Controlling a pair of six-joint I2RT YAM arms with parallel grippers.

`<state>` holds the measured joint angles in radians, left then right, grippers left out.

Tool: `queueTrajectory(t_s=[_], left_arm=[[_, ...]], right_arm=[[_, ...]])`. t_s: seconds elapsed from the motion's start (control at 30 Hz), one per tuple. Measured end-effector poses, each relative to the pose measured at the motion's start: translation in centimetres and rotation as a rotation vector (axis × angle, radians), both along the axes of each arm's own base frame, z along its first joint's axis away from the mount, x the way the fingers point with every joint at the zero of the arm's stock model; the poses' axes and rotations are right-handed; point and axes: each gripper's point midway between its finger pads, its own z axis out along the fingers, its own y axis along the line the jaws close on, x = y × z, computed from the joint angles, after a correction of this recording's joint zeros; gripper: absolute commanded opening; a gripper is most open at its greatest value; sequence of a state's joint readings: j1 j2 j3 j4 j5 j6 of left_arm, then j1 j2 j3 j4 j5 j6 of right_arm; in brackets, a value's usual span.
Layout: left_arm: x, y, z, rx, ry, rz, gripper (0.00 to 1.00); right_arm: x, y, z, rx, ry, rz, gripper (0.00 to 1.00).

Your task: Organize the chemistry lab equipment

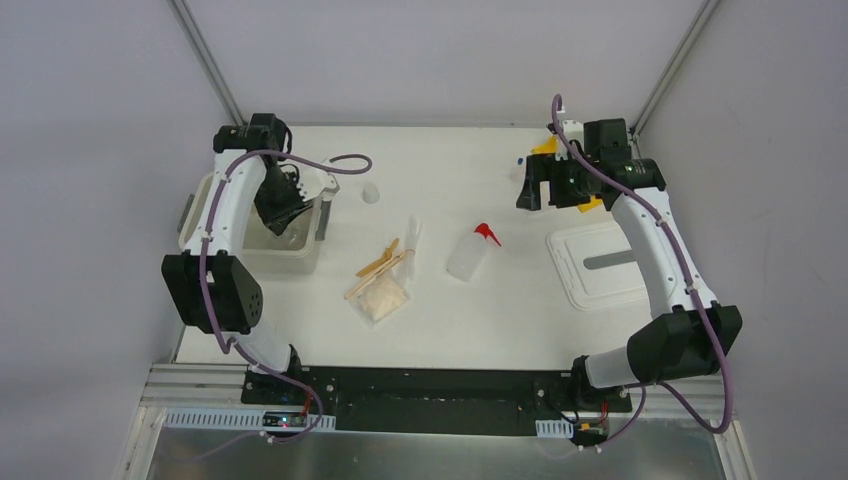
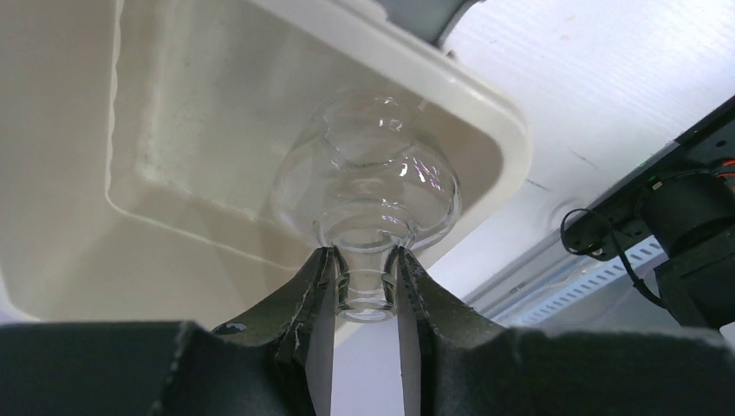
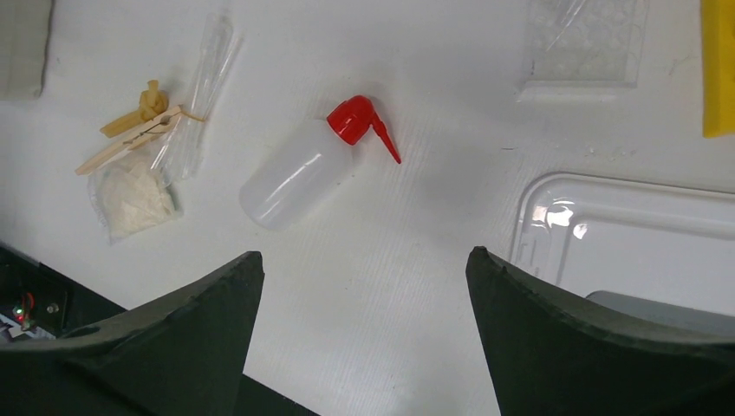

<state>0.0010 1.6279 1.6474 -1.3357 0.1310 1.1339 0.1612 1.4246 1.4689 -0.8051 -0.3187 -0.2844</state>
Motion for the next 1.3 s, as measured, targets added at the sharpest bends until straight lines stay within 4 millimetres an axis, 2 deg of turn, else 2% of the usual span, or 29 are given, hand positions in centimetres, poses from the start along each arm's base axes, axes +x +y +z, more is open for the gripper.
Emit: queueTrajectory(t_s=[0.13, 0.27, 0.4, 0.53, 0.6, 0.73, 0.93, 1.13, 1.3], left_arm=[[1.0, 1.6, -0.4, 0.071, 0.021, 0.042, 0.0], [3.8, 3.7, -1.7, 0.122, 0.038, 0.076, 0.0], [6.8, 5.2, -4.3, 0.149, 0.055, 0.068, 0.0], [8.7, 5.8, -7.4, 0.152, 0.083, 0.033, 0.0], [9.3, 5.8, -8.4, 0.149, 0.09, 0.019, 0.06], [10.7, 5.7, -9.0, 0.139, 0.049, 0.004, 0.27], [11.3, 5.3, -9.6, 0.117, 0.02, -0.004, 0.48], [9.9, 5.1, -9.1, 0.114, 0.016, -0.004, 0.57], [9.0, 5.0, -7.1, 0.113, -0.021, 0.01, 0.61]], right_arm=[[-0.9, 0.8, -0.8, 0.041, 0.039, 0.024, 0.89], [-1.6, 1.2, -1.6, 0.064, 0.075, 0.04, 0.89], [-1.5, 1.7, -1.4, 0.089, 0.07, 0.052, 0.89], [-1.9, 2.0, -2.1, 0.097, 0.067, 0.061, 0.89], [-2.5, 2.1, -2.5, 0.098, 0.081, 0.063, 0.9], [-2.9, 2.8, -2.6, 0.097, 0.085, 0.084, 0.9], [-3.2, 3.1, -2.6, 0.095, 0.092, 0.094, 0.9], [-3.3, 3.1, -2.7, 0.095, 0.093, 0.095, 0.9], [-3.3, 3.1, -2.7, 0.096, 0.096, 0.096, 0.9]])
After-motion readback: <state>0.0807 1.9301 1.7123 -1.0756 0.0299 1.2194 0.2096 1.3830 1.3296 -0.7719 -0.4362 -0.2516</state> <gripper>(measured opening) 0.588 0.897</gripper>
